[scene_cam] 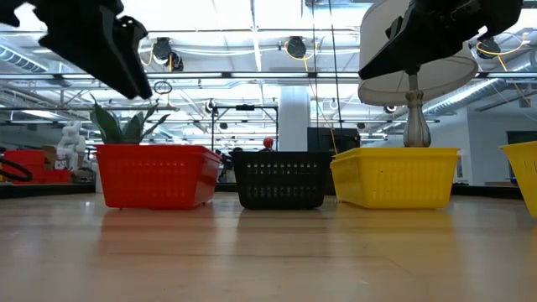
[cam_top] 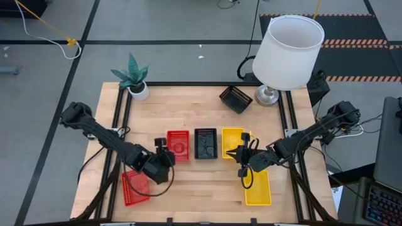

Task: Stack baskets by color
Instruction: Stack the bottom red bin on top of the top red bin

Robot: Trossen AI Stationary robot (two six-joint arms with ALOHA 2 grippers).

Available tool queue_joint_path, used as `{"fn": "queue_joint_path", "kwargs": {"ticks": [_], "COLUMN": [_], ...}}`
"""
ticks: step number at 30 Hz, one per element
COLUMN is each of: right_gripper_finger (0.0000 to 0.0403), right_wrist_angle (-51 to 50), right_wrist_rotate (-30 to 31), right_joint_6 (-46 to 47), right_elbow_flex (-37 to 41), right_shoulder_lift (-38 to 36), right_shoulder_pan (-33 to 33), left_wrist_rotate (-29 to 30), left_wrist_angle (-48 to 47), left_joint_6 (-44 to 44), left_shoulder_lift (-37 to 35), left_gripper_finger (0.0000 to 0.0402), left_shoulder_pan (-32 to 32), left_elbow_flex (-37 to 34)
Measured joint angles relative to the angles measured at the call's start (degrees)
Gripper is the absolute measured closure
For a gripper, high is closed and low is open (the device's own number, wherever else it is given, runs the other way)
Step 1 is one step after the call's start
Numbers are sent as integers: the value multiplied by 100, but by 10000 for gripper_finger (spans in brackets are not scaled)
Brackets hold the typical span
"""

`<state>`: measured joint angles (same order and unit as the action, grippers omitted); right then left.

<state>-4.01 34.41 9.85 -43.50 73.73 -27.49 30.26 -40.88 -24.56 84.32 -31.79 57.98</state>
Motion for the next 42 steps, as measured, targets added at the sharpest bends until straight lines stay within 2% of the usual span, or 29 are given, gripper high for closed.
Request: {"fn": "queue_joint_path", "kwargs": {"ticks": [10, 21, 30, 36, 42], "right_gripper_finger": [390, 390, 390, 390, 390], "right_wrist_angle": [300, 298, 298, 298, 298], "right_wrist_rotate": [-2, -2, -2, -2, -2], "right_joint_6": [-11, 95, 107, 105, 107], "right_elbow_flex": [190, 190, 190, 192, 192], "right_shoulder_lift": [0, 0, 0, 0, 0], "right_shoulder_pan": [0, 0, 0, 0, 0], "left_wrist_rotate": [-110, -659, -711, -784, -1102], "left_wrist_angle": [-452, -1235, -1057, -471, -237], "left_joint_6": [-362, -1937, -3116, -3344, -3536], "left_shoulder_lift": [-746, -915, -912, -813, -534], "left_gripper_finger": [224, 224, 225, 226, 264], "left_shoulder_pan": [-328, -1140, -1845, -2089, -2140], "left_elbow_flex": [0, 0, 0, 0, 0]}}
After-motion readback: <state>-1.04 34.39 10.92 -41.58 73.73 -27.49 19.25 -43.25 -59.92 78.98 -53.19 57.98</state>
